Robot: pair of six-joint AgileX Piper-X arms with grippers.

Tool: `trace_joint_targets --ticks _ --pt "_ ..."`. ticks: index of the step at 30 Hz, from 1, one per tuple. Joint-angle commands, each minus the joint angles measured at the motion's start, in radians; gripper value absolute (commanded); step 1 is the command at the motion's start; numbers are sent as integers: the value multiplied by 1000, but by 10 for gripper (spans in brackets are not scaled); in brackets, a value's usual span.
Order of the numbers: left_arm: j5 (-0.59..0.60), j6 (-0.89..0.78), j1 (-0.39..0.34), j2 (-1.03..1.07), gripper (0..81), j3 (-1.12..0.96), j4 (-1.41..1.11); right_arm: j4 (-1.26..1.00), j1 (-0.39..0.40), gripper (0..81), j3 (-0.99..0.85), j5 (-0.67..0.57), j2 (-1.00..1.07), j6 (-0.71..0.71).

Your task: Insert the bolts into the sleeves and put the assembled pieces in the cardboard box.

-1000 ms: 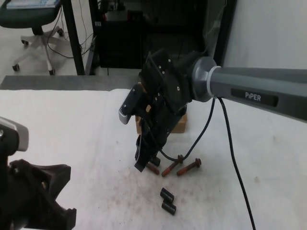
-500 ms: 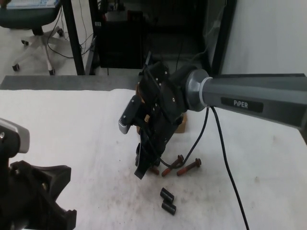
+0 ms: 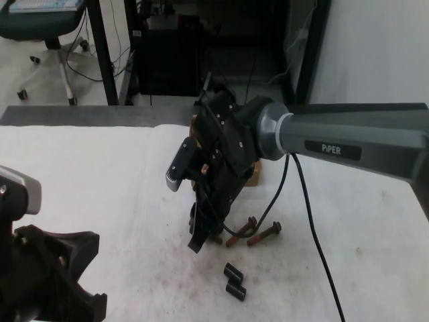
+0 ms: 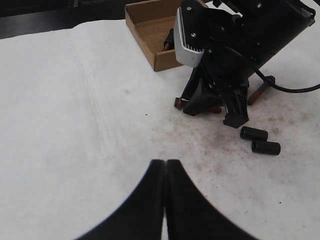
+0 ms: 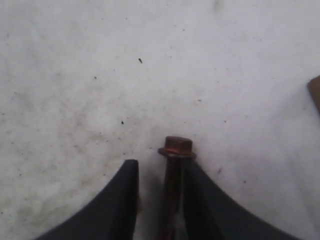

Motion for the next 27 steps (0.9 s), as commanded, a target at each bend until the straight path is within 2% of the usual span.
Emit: trace_joint_targets --ticks 1,4,9,21,23,27 --pt "-8 1 1 1 3 2 -11 -12 1 274 -5 2 0 -9" --pt "-8 1 1 1 3 2 -11 -9 1 218 -3 2 0 -9" --pt "-8 1 1 1 3 2 -11 5 1 8 -3 50 0 -9" --pt "-8 1 1 1 3 2 -11 59 1 1 -3 53 0 -7" --pt "-8 1 1 1 3 2 -11 82 1 54 -3 23 0 -7" --pt "-8 1 1 1 3 2 -11 90 1 253 -3 34 0 -7"
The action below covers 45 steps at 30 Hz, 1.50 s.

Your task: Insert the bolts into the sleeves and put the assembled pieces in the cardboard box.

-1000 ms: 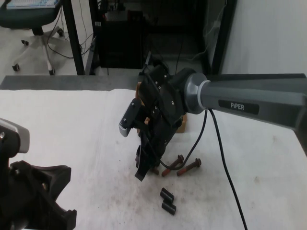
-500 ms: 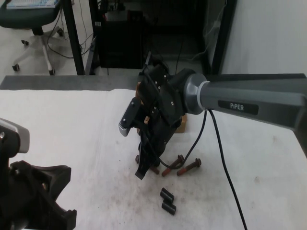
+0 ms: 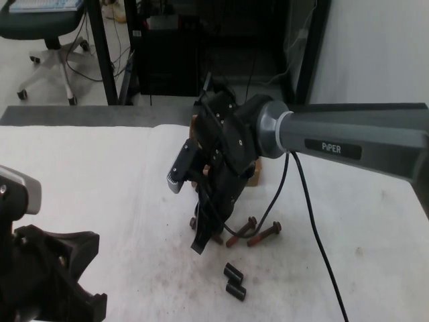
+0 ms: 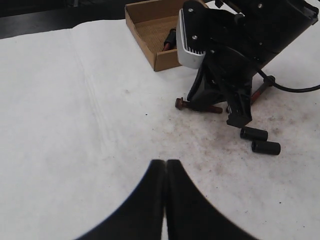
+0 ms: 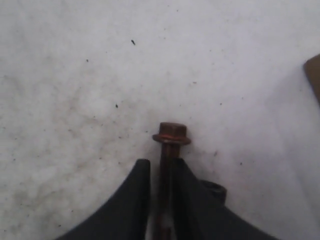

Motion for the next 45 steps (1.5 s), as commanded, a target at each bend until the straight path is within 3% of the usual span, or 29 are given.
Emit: trace_joint_targets --ticks 1,3,10,26,41,43,45 --pt "-8 1 1 1 3 2 -11 43 1 287 3 7 0 -7" --pt "-8 1 1 1 3 2 -11 36 1 294 3 23 0 -7" --pt "-8 1 1 1 3 2 -11 -18 1 208 3 22 0 -7" --pt "-8 1 1 1 3 2 -11 -55 1 207 0 16 17 -9" --pt "-8 1 1 1 3 2 -11 -86 61 206 -6 67 71 0" --pt "-8 1 1 1 3 2 -11 -67 61 160 -6 69 71 0" --pt "-8 1 1 1 3 2 -11 -36 59 41 -6 76 71 0"
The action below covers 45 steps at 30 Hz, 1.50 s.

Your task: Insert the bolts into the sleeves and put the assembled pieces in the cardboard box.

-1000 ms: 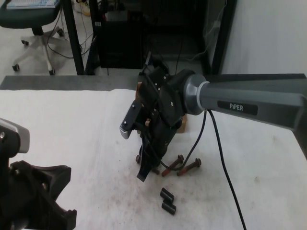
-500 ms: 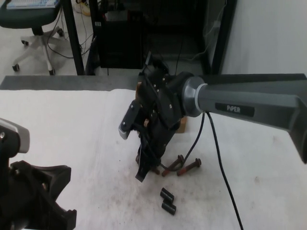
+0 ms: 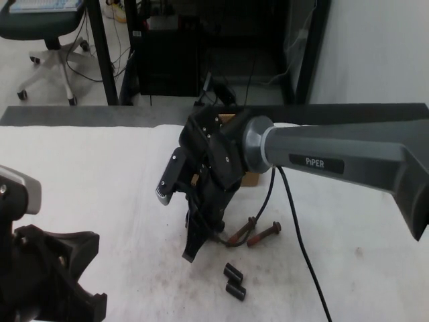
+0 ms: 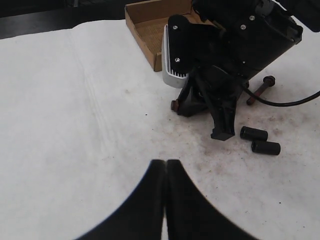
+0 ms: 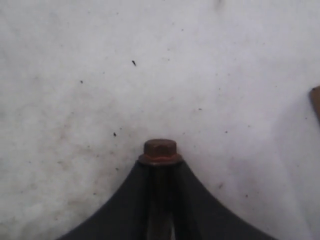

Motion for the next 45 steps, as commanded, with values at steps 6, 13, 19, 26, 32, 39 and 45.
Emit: trace_joint_targets --ticks 6,13,19,26,32,39,45 --pt "-8 1 1 1 3 2 -11 77 7 8 3 -3 2 92" --pt "163 1 1 1 3 -1 -42 31 -22 8 2 -37 -195 282" --pt "379 -99 1 102 3 -7 -125 36 -118 8 21 -119 -397 402" --pt "487 -117 -1 416 3 -173 -131 46 -248 8 137 -169 -637 463" --pt "485 -100 -46 775 20 -477 -128 94 -332 8 322 -183 -873 471" --pt "485 -89 -117 1171 318 -837 70 106 -445 8 490 -212 -1097 471" --pt "321 -67 -164 1432 406 -1093 405 129 -548 8 545 -225 -1218 471"
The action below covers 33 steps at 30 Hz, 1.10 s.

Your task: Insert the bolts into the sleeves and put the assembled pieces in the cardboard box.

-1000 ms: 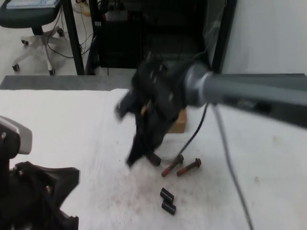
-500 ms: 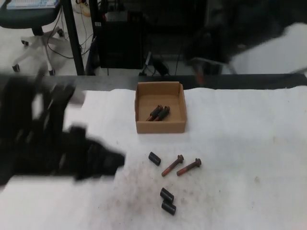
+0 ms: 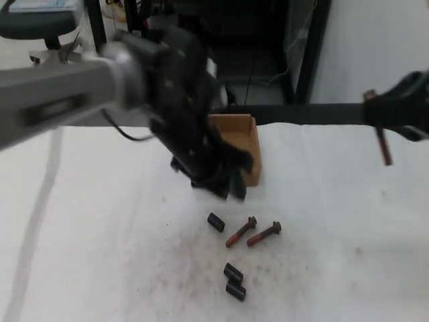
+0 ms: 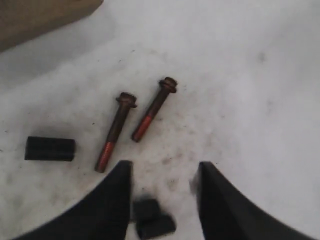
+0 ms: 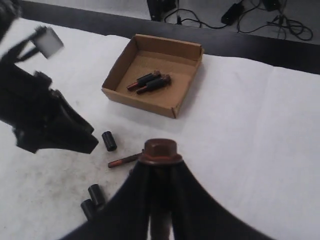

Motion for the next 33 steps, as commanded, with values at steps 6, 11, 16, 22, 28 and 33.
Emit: trace_joint_targets --ticks 6,11,16,22,28,33 --pt "-146 -151 -23 172 406 -177 221 28 -104 8 35 -58 -136 1" --pt "-191 -165 -21 176 406 -184 223 28 -103 8 35 -69 -159 1" --pt "-224 -343 -17 176 406 -185 213 28 -103 8 35 -69 -165 1" --pt "-224 -715 -11 176 406 -185 140 28 -103 8 35 -69 -165 1" --pt "-238 -1027 -11 176 406 -185 29 28 -103 8 35 -69 -165 1" --pt "-353 -1135 -27 176 405 -177 36 28 -103 8 35 -69 -165 1"
